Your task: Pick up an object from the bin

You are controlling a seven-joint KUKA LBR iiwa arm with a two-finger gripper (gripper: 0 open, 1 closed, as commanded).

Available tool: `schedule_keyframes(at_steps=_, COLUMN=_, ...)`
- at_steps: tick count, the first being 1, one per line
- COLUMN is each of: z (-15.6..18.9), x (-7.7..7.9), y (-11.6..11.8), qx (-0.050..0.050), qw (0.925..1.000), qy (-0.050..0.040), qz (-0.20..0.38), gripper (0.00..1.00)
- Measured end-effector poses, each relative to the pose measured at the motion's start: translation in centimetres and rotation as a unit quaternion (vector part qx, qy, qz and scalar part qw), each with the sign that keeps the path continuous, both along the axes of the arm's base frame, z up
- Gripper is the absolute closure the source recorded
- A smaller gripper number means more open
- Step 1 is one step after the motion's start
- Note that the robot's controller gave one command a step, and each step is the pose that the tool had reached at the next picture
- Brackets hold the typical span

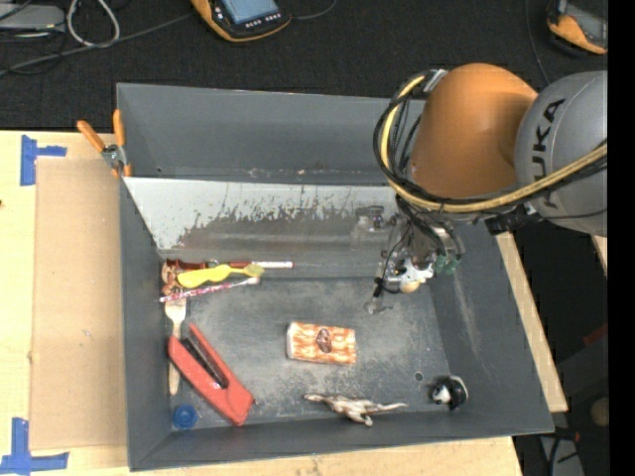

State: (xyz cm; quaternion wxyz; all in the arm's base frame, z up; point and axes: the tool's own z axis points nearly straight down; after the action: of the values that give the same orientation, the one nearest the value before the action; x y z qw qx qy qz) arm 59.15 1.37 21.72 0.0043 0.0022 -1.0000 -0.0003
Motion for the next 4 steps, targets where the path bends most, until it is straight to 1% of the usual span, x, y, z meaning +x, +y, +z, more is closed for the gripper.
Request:
schedule_keyframes(at_steps=1, z=0.5, x=0.1, y=0.0, qx=0.000, qw=1.0000, qy=-0.0041, qz=0.000, gripper=0.00)
schedule_keyframes(at_steps=2, z=-6.3, x=-3.1, y=1.3, qx=0.000, qw=0.9999, qy=-0.0043, qz=-0.011, gripper=0.00)
schedule_keyframes(at_steps=3, z=-10.8, x=-6.8, y=5.9, qx=0.000, qw=0.9990, qy=-0.0085, qz=0.044, gripper=0.00)
schedule_keyframes(at_steps=4, z=-13.5, x=-7.7, y=2.3, qx=0.000, qw=0.9993, qy=-0.0047, qz=0.038, gripper=0.00)
